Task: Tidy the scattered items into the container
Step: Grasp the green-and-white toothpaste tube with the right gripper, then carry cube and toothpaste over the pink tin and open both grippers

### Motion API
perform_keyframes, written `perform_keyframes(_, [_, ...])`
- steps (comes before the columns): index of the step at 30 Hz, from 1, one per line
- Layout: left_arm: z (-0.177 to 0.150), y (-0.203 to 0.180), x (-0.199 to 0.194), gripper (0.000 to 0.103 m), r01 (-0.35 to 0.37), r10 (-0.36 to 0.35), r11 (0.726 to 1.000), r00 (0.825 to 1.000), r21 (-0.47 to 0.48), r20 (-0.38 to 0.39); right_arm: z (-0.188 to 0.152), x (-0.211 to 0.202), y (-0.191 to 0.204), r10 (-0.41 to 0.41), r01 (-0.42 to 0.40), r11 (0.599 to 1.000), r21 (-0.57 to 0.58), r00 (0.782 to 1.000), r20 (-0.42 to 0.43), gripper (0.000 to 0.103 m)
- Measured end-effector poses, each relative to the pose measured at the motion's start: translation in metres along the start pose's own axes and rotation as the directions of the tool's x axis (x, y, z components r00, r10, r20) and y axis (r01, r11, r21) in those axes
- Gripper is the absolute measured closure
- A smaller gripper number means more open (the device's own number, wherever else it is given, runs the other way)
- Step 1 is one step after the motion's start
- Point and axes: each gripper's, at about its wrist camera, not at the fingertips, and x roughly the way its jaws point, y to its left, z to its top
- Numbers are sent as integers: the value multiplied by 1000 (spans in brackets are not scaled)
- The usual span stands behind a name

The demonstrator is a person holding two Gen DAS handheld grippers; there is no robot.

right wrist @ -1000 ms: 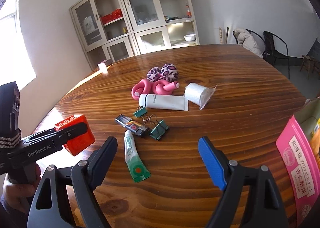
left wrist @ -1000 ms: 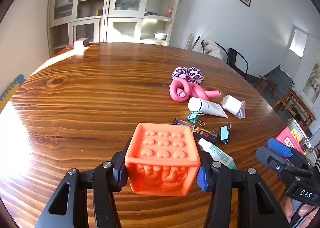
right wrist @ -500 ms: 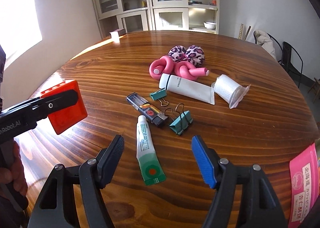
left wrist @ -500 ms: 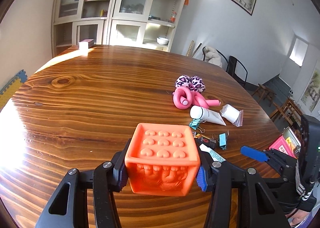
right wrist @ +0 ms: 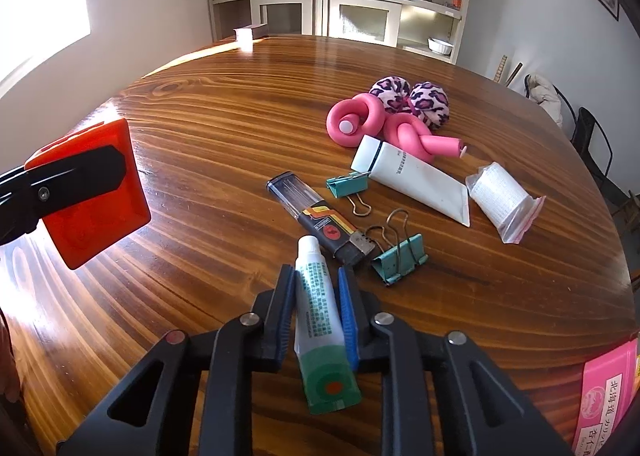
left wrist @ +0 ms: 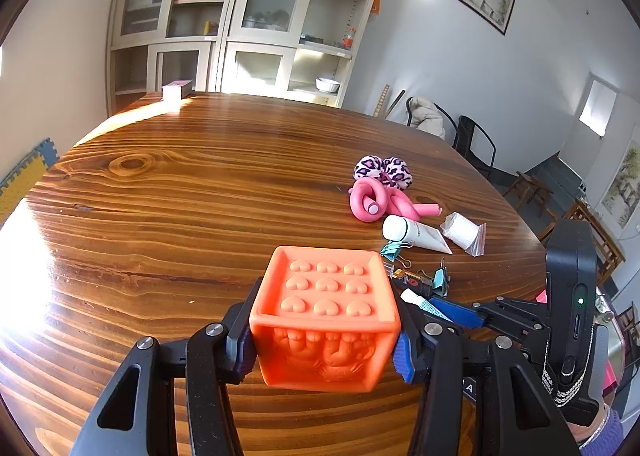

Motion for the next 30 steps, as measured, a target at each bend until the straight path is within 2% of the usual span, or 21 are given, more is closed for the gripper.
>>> perform_keyframes(5, [-1,-3,1,48,4,-4,1000,1000,5,-7,-4,-5,1,25,-25,1000,20,1000,7,83])
perform_keyframes(11, [-3,-7,0,48,5,-5,1000,1000,21,-3,-5,-28,0,17,-22,998,55,996,90,83])
perform_keyframes(17, [-4,-13,-2,48,17,-17,999,1000,37,-1,-12,-56,-13,1,-27,988,150,985,171,83])
perform_keyframes(24, [-8,-23,-1,48,32,-32,997,999,69,-8,-41,-91,-40,-58,-8,958,285,973,224,83])
perform_keyframes(30, [-12,-34,0,48,63,-61,994,998,87,-23,-67,-130,-60,-145,51,935,350,957,250,83])
